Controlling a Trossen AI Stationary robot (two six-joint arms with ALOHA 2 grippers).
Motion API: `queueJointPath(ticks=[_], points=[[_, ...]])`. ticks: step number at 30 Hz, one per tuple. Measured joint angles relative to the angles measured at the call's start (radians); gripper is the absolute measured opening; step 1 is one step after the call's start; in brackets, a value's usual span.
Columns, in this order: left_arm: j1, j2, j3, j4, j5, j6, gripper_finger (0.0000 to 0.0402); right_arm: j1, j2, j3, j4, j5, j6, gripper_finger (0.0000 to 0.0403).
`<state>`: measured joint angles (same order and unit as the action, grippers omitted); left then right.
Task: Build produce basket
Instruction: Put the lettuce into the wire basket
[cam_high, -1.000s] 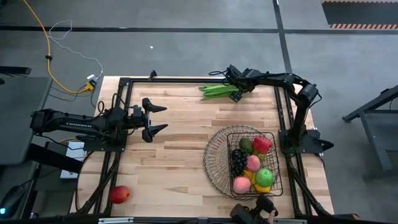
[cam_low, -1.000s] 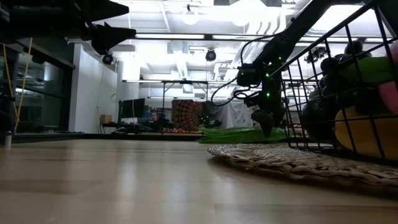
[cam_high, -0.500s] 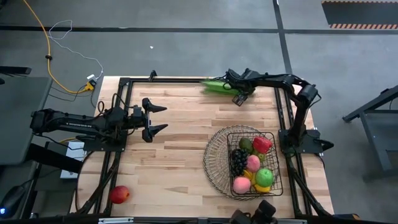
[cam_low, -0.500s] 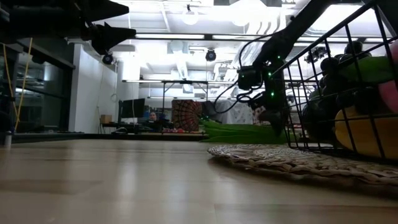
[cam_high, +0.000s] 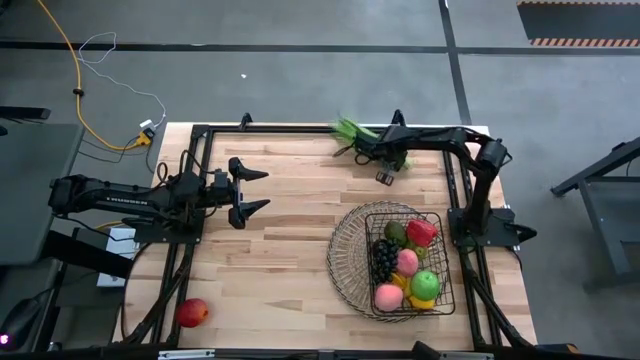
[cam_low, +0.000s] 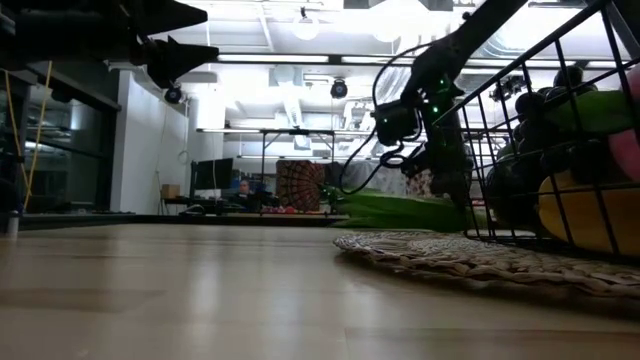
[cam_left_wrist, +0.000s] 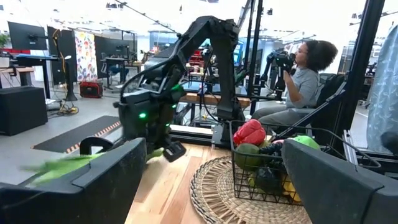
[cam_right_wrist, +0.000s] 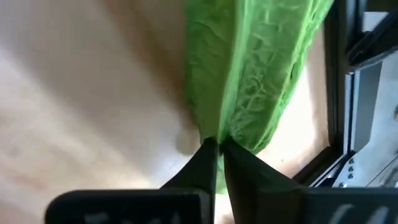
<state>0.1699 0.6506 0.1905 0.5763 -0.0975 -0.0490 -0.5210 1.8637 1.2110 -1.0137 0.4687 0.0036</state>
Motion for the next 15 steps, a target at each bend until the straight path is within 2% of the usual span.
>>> queueJointPath(ticks=[7,15], points=[[0.0,0.0,0.0,-0.004,0.0,0.0,0.0362,0.129,-0.047,-0.003,0.022,-0.013,-0.009,0.0002],[0.0,0.0,0.0,-0.004,0.0,0.0,0.0362,0.26,-0.169,-0.003,0.017,-0.007,0.029,0.0]])
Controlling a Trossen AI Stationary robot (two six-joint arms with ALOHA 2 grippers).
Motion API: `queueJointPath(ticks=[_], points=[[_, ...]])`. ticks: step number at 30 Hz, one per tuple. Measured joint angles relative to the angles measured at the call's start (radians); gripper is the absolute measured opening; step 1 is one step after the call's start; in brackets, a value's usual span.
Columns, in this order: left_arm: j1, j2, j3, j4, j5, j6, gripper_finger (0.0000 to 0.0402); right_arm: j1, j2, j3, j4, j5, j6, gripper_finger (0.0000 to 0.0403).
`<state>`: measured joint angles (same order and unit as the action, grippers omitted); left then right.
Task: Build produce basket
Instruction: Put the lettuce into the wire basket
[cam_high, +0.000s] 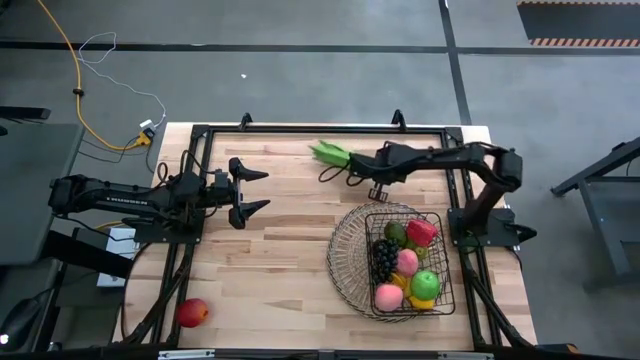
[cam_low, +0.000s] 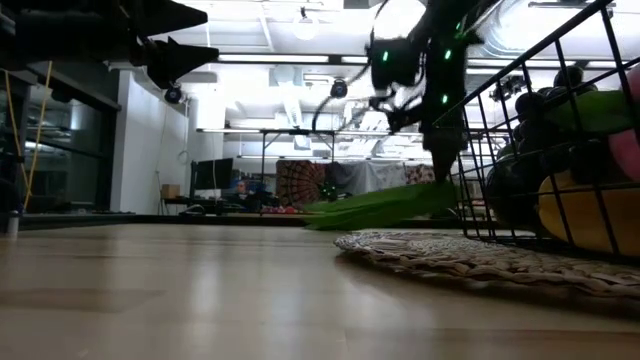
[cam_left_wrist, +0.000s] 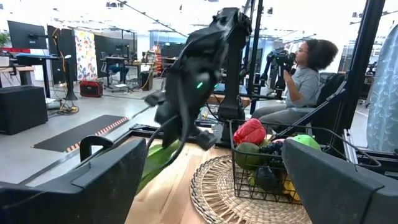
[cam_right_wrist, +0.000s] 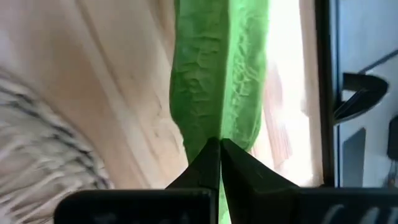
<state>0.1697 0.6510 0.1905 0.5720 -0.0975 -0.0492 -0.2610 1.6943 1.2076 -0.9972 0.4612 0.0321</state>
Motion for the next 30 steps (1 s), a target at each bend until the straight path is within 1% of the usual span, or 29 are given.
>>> queueJointPath(ticks=[7,10,12,14,23,27,30], points=[[0.0,0.0,0.0,0.0,0.0,-0.001,0.0362,0.064,-0.152,0.0,0.018,-0.001,0.064,0.0],[0.0,0.0,0.0,0.0,0.0,-0.003,0.0362,0.067,-0.193,0.0,0.018,-0.052,0.101,0.0001],[0.0,0.0,0.0,0.001,0.0,-0.014,0.0362,0.066,-0.197,0.0,0.015,-0.083,0.124,0.0001],[0.0,0.0,0.0,0.0,0.0,-0.027,0.0362,0.065,-0.192,-0.007,0.023,-0.09,0.132,0.0001],[0.0,0.0,0.0,0.001,-0.001,-0.027,0.0362,0.032,-0.135,-0.124,0.146,-0.111,0.185,0.0],[0.0,0.0,0.0,0.001,-0.003,-0.027,0.0362,0.01,-0.135,-0.129,0.183,-0.175,0.229,0.0002],[0.0,0.0,0.0,0.001,-0.005,-0.027,0.0362,-0.01,-0.135,-0.117,0.203,-0.256,0.259,0.002]])
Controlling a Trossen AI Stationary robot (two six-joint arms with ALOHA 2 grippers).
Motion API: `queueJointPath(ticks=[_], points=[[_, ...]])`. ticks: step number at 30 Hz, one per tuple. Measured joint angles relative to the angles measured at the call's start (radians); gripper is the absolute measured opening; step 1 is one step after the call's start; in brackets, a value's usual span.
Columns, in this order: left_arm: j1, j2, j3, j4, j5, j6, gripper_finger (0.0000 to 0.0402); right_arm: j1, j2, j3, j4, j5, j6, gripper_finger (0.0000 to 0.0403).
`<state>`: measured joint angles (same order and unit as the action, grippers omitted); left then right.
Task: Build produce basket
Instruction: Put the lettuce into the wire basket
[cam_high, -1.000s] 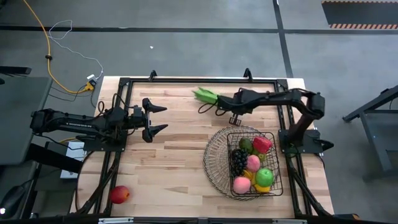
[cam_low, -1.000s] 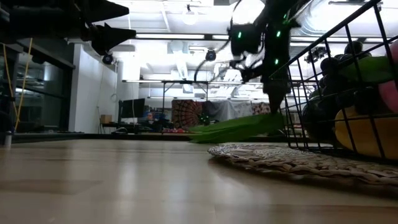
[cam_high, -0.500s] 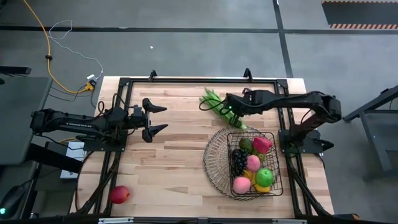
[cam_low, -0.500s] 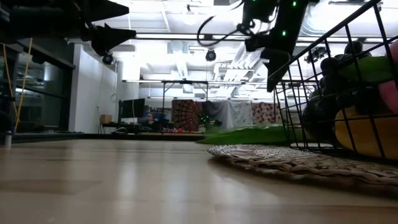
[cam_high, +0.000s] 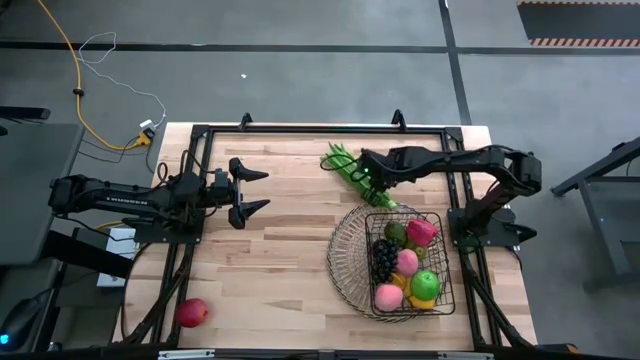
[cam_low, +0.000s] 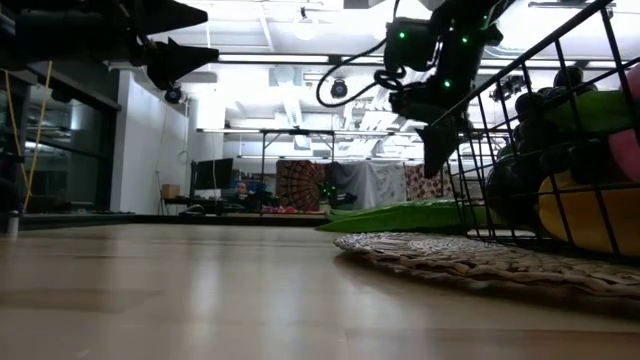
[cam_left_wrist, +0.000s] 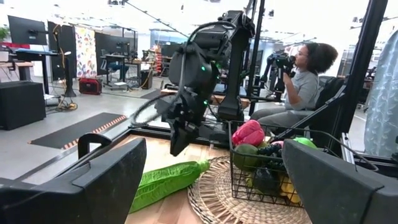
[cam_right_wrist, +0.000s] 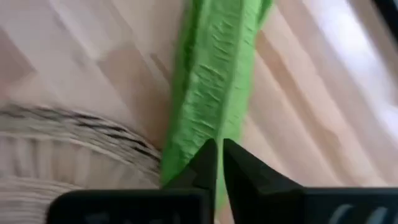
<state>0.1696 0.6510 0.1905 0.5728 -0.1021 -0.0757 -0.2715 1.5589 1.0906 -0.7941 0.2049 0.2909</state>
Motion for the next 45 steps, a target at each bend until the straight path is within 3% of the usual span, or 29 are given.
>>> queueJointPath(ticks=[4,13,18,29,45], points=[[0.0,0.0,0.0,0.0,-0.005,0.0,0.0362,-0.023,0.0,0.002,0.021,-0.128,0.035,0.0084],[0.0,0.0,0.0,0.0,-0.006,0.0,0.0362,-0.024,0.0,0.001,0.02,-0.093,0.043,0.0302],[0.0,0.0,0.0,0.0,-0.006,0.0,0.0362,-0.024,0.0,0.001,0.02,-0.093,0.051,0.0371],[0.0,0.0,0.0,0.0,-0.006,0.0,0.0362,-0.024,0.028,0.0,0.024,-0.104,0.103,0.0387],[0.0,0.0,0.0,-0.001,-0.006,-0.001,0.0362,-0.024,0.27,0.001,0.072,-0.077,0.068,0.0387]])
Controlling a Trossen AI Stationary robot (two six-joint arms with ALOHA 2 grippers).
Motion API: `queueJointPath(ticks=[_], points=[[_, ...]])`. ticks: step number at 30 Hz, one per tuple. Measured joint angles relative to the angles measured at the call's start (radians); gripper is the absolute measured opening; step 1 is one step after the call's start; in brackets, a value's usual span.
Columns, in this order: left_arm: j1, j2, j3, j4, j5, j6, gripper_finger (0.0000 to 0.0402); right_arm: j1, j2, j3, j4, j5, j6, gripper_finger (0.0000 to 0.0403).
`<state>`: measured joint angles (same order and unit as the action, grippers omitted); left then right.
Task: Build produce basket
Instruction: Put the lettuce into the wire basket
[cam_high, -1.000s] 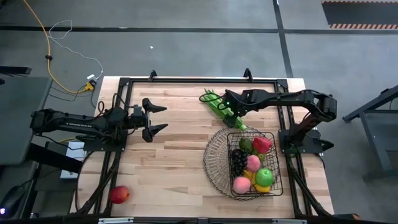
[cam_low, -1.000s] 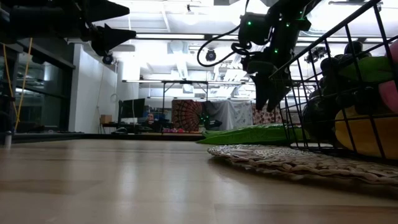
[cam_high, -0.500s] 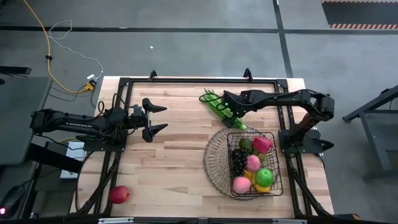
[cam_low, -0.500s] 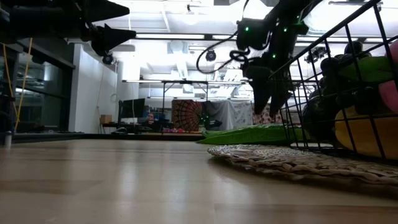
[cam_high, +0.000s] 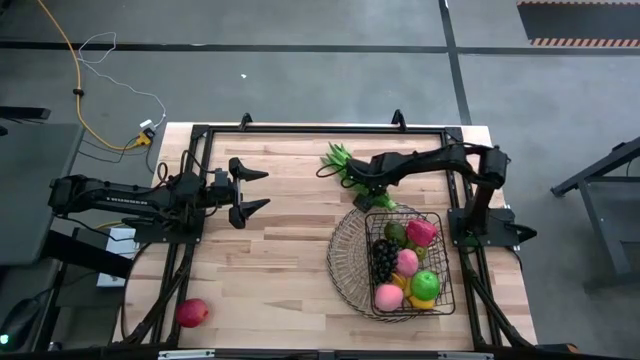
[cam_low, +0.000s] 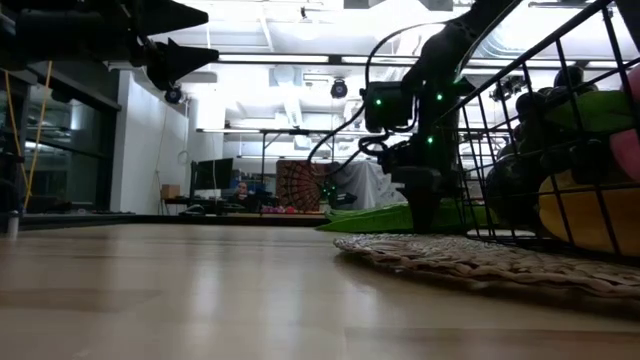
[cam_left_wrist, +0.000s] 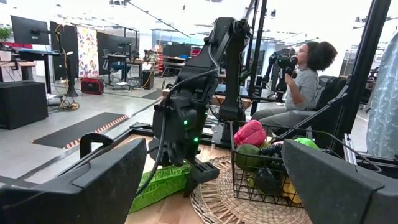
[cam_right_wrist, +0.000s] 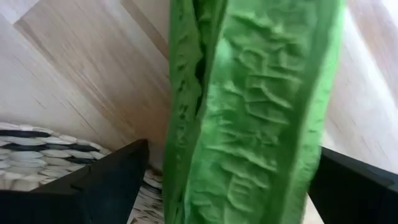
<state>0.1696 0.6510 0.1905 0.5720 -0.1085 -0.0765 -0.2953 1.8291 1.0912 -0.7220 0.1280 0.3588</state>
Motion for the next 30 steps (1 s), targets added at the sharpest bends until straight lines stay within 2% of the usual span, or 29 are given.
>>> queueJointPath(ticks=[10,15,26,30], points=[[0.0,0.0,0.0,0.0,0.0,0.0,0.0362,0.0,0.003,0.0,0.016,0.002,-0.001,0.0377],[0.0,0.0,0.0,0.001,0.0,0.0,0.0362,-0.012,-0.001,-0.001,0.076,0.046,0.036,0.0336],[0.0,0.0,0.0,0.0,0.0,0.0,0.0362,-0.042,-0.001,-0.002,0.102,0.044,0.061,0.0267],[0.0,0.0,0.0,0.0,0.0,0.0,0.0362,-0.041,-0.001,-0.001,0.102,0.046,0.038,0.0223]])
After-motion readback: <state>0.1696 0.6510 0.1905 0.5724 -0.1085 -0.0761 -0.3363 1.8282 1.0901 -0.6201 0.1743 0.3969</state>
